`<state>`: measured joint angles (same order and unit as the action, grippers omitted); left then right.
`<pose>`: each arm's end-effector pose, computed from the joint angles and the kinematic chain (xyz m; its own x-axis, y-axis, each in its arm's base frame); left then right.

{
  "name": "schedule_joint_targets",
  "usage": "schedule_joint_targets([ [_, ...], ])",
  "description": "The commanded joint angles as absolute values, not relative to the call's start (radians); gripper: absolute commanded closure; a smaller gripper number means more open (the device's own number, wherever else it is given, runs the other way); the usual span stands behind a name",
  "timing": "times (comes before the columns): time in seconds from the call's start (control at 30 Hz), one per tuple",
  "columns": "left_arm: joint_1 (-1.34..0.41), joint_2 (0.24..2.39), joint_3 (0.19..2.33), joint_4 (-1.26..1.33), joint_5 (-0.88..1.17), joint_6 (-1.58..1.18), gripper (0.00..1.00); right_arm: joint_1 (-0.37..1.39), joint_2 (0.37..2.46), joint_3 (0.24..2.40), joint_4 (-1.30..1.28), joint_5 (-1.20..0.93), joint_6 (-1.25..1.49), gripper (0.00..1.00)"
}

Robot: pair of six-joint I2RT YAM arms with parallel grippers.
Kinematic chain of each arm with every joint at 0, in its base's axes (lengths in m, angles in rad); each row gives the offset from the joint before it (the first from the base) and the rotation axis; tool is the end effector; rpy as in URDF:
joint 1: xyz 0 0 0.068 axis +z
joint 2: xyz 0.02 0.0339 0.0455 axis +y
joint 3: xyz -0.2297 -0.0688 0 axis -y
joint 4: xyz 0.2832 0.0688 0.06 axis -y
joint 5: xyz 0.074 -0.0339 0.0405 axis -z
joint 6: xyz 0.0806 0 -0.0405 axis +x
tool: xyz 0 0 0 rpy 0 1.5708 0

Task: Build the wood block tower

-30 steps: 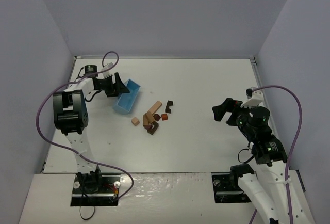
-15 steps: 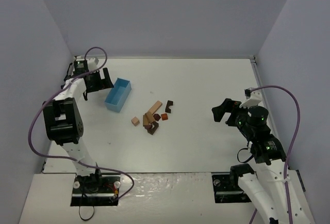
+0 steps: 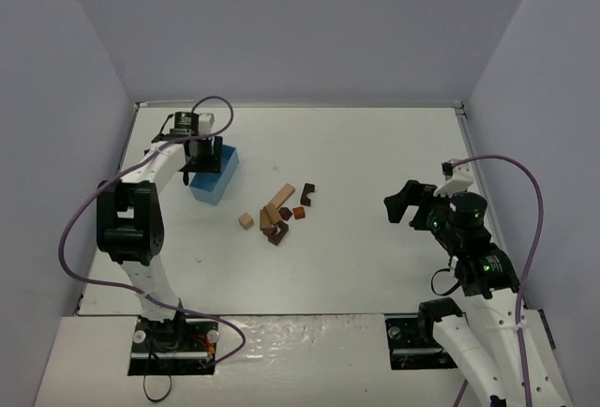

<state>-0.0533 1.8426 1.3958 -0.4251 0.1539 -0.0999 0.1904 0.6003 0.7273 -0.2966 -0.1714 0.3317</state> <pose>0.4605 -0.0369 0.1489 -0.7757 -0.0573 -0.6285 0.0741 0.9807 -0.1809 0.2478 0.0618 0.3127 -0.2712 0.2745 -0.9225 -0.2784 0.8951 0.3482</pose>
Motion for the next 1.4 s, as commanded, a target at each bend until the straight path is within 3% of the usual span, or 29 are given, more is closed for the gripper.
schedule_joint_targets([
  [0.0,-0.043,1.851,1.487,-0.463,0.045,-0.081,0.47,0.193,0.604,0.746,-0.239,-0.192,0.321,0.0],
  [0.13,-0.04,1.875,1.535,-0.475,0.015,-0.081,0.79,0.193,0.619,0.745,-0.238,-0.193,0.321,0.0],
  [0.23,-0.031,1.899,1.592,-0.491,-0.025,-0.064,0.96,0.192,0.643,0.754,-0.239,-0.192,0.316,0.0],
  [0.63,0.121,2.106,1.906,-0.577,-0.036,-0.03,0.99,0.193,0.768,0.796,-0.235,-0.16,0.298,0.0],
  [0.77,0.143,2.135,1.957,-0.589,-0.028,-0.049,0.91,0.192,0.794,0.802,-0.23,-0.153,0.296,0.0],
  [0.87,0.144,2.129,1.977,-0.6,-0.014,-0.072,0.61,0.192,0.822,0.807,-0.229,-0.147,0.293,0.0],
  [1.03,0.125,2.019,1.931,-0.606,0.042,-0.13,0.32,0.193,0.83,0.813,-0.226,-0.147,0.276,0.0],
  [1.17,0.058,1.851,1.827,-0.618,0.038,-0.171,0.21,0.192,0.809,0.81,-0.226,-0.168,0.265,0.0],
  [1.37,-0.132,1.599,1.585,-0.647,0.046,-0.295,0.2,0.192,0.779,0.795,-0.229,-0.193,0.285,0.0],
])
